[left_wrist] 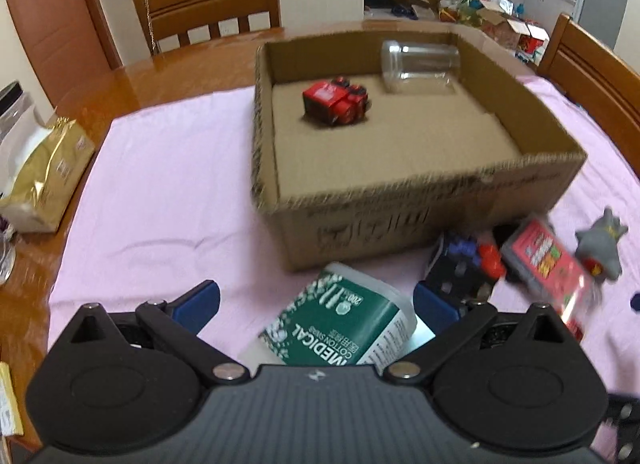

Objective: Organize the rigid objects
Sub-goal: 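Grasp the white MEDICAL swab box with the left gripper while the right grasps the capsule bottle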

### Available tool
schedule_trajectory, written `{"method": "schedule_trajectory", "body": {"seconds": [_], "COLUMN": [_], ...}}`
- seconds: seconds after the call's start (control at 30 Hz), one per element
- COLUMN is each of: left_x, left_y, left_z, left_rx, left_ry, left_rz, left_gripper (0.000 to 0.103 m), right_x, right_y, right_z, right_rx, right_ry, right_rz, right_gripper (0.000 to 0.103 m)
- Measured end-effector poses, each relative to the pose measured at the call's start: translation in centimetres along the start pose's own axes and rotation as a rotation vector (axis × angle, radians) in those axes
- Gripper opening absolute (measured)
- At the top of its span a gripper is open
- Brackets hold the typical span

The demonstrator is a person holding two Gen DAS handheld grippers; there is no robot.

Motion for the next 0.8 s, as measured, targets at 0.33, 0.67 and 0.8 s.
{"method": "schedule_trajectory", "body": {"seconds": [0.33, 0.67, 0.8], "left_x": [2.2, 2.9, 2.9], "left_y": [-4.3, -5.2, -5.4], "left_z": [-0.2, 0.4, 0.7], "left_rx": [0.070, 0.069, 0.073], "left_ry": [0.026, -0.011, -0.017], "left_rz": [-0.001, -0.056, -0.056], "left_gripper": [0.102, 0.102, 0.102], "right_x": [2.0, 2.5, 2.8], "right_y": [0.8, -0.3, -1.4], "right_z": [0.0, 0.4, 0.3], "right_rx": [-0.018, 0.028, 0.064], "right_ry": [0.103, 0.130, 0.131], "right_rz": [-0.086, -0.164, -0.190], "right_gripper": [0.103, 0.103, 0.103]}}
Point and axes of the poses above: each gripper's, at about its wrist camera, not at the fingertips, and z roughly the way its jaws point, x to its left, y to its top, the point moved 5 cm from there along z, roughly the way its jaws point, and after that the axes turned 7 degrees about y, right-handed, at the moved point
